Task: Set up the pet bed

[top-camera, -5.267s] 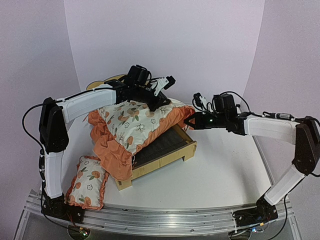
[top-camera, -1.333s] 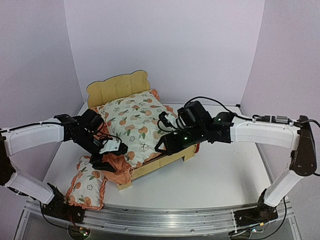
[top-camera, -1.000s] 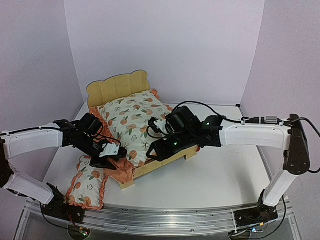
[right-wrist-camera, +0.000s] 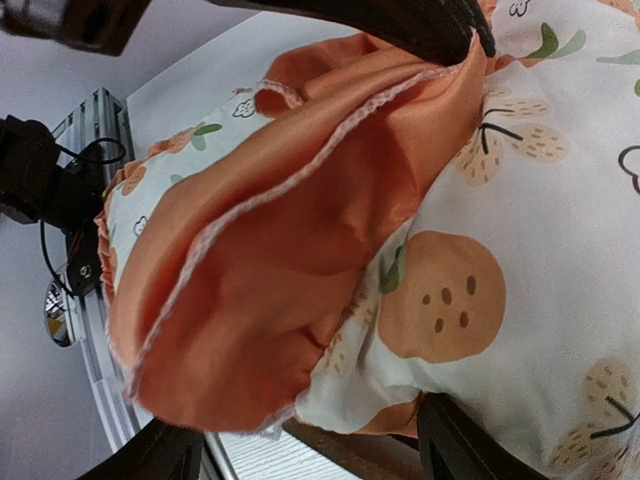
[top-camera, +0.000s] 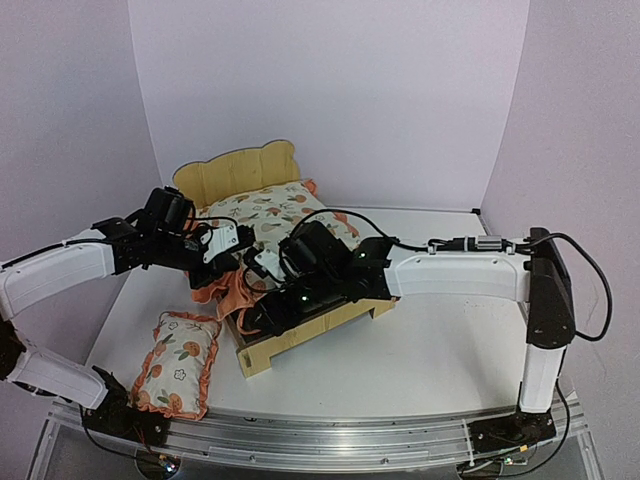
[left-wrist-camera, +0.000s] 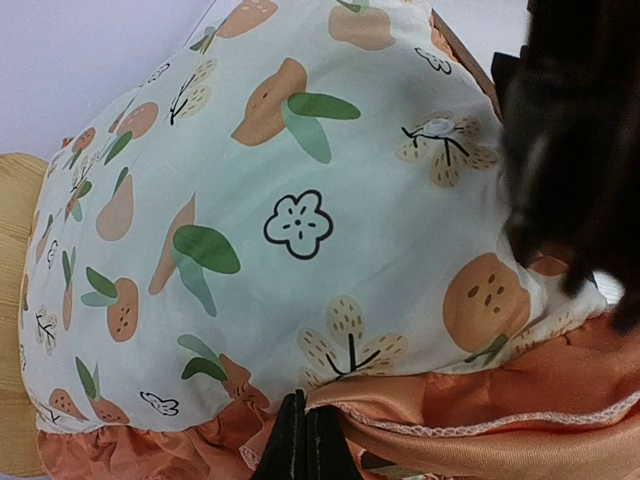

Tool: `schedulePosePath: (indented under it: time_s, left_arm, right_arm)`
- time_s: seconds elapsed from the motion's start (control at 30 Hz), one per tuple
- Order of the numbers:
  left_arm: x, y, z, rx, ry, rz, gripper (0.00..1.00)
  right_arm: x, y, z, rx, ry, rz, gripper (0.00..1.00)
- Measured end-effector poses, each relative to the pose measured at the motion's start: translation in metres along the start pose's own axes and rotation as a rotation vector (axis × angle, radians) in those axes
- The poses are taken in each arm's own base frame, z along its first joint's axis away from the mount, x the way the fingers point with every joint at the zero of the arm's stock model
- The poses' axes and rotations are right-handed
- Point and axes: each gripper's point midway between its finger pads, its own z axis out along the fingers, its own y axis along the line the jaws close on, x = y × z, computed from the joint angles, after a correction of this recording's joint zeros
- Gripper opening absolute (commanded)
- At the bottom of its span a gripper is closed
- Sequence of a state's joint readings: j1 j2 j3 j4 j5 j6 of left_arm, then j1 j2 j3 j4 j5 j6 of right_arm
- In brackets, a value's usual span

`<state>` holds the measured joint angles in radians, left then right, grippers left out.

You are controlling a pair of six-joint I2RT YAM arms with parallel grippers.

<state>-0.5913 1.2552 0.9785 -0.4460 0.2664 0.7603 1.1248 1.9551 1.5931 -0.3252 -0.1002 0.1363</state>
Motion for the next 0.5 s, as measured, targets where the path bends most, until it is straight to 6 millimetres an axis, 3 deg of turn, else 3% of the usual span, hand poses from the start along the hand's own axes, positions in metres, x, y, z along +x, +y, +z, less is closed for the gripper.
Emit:
schedulePosePath:
  time_s: [0.13,0.3,0.4,0.43,0.5]
  left_arm:
    - [-0.001,0.003,-0.001,-0.009,-0.003,-0.011,0.00]
    - [-0.002,0.005,-0.003,-0.016,-0.006,-0.021,0.00]
    - [-0.004,0.009,-0.004,-0.025,-0.013,-0.031,0.02]
    - [-0.005,0.010,-0.005,-0.029,-0.016,-0.034,0.09]
    - [-0.006,0.012,-0.005,-0.035,-0.020,-0.045,0.33]
  right_arm:
    - [-0.006,-0.012,0.006,0.066,-0.020,0.004,0.49]
    - [-0.020,-0.031,0.003,0.188,-0.085,0.032,0.09]
    - [-0.028,-0.040,0.000,0.238,-0.126,0.050,0.00]
    - [-0.031,-0.041,-0.001,0.250,-0.138,0.052,0.00]
    - [-0.037,-0.044,-0.002,0.270,-0.159,0.059,0.00]
